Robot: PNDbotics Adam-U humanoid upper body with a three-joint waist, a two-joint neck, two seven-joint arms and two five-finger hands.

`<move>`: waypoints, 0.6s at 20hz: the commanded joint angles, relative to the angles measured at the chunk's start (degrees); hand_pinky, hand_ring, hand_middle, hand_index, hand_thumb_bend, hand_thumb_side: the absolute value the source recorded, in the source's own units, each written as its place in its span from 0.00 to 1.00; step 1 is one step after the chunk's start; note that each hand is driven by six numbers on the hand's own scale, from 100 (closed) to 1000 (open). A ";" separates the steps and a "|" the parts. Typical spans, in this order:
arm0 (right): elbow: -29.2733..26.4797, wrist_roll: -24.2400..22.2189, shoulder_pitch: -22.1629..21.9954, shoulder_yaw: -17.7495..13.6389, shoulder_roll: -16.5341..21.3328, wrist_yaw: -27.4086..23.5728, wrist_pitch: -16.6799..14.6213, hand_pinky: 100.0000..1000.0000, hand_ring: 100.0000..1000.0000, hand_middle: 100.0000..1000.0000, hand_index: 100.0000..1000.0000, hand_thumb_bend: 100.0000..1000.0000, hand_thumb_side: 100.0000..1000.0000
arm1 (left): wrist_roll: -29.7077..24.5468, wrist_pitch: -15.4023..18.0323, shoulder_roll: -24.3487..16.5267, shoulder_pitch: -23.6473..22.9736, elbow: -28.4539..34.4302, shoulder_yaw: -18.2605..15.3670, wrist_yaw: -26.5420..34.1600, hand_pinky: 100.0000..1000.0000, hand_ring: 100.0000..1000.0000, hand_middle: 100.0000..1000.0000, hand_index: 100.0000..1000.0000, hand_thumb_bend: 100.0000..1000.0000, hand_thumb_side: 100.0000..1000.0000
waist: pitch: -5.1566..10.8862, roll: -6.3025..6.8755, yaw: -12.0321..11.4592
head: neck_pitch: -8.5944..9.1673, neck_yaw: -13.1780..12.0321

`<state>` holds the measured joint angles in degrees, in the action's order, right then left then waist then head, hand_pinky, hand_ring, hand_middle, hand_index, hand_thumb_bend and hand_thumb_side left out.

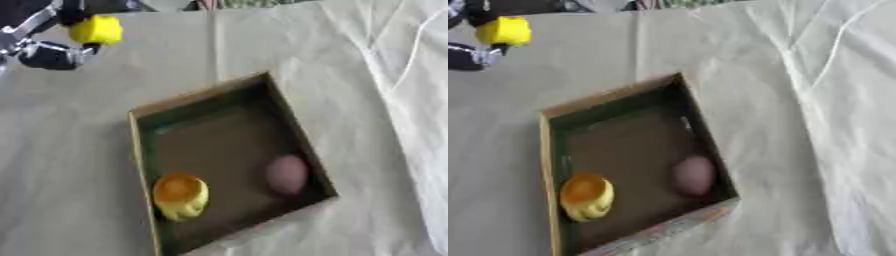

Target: Pick up objects on the table and place them in the box.

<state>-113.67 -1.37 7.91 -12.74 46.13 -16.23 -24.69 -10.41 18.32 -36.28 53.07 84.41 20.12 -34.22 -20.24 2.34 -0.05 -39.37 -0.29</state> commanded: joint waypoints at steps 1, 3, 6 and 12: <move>-0.92 0.75 -0.40 -1.22 1.68 -0.56 -0.03 0.89 0.78 0.50 0.79 0.00 0.41 | -1.97 2.85 3.20 0.03 5.17 3.34 1.04 0.44 0.39 0.33 0.49 0.00 0.06 | 1.73 -0.36 -0.76 | -0.87 1.05; -0.92 0.92 -0.76 -1.35 1.56 -0.48 0.06 0.89 0.78 0.50 0.79 0.00 0.41 | -3.62 4.66 5.63 -1.74 8.10 3.54 0.60 0.44 0.39 0.33 0.49 0.00 0.09 | 1.96 -0.46 -1.37 | -0.94 1.60; -0.92 0.96 -0.85 -1.37 1.39 -0.39 -0.01 0.89 0.78 0.50 0.79 0.00 0.41 | -6.35 5.31 7.46 -4.32 12.63 2.86 0.48 0.44 0.39 0.33 0.50 0.00 0.13 | 1.96 -0.63 -1.50 | -1.04 1.94; -0.92 0.79 -0.72 -1.33 0.91 -0.24 0.48 0.89 0.78 0.50 0.79 0.00 0.41 | -12.13 0.06 9.54 -7.87 20.08 5.31 2.11 0.44 0.39 0.34 0.50 0.00 0.19 | 1.51 -0.46 -1.25 | -0.97 2.24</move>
<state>-113.67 -0.64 6.96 -13.35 46.03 -16.49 -24.36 -21.41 19.29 -26.58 44.69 102.44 25.20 -32.69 -19.73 2.04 -1.41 -40.27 1.72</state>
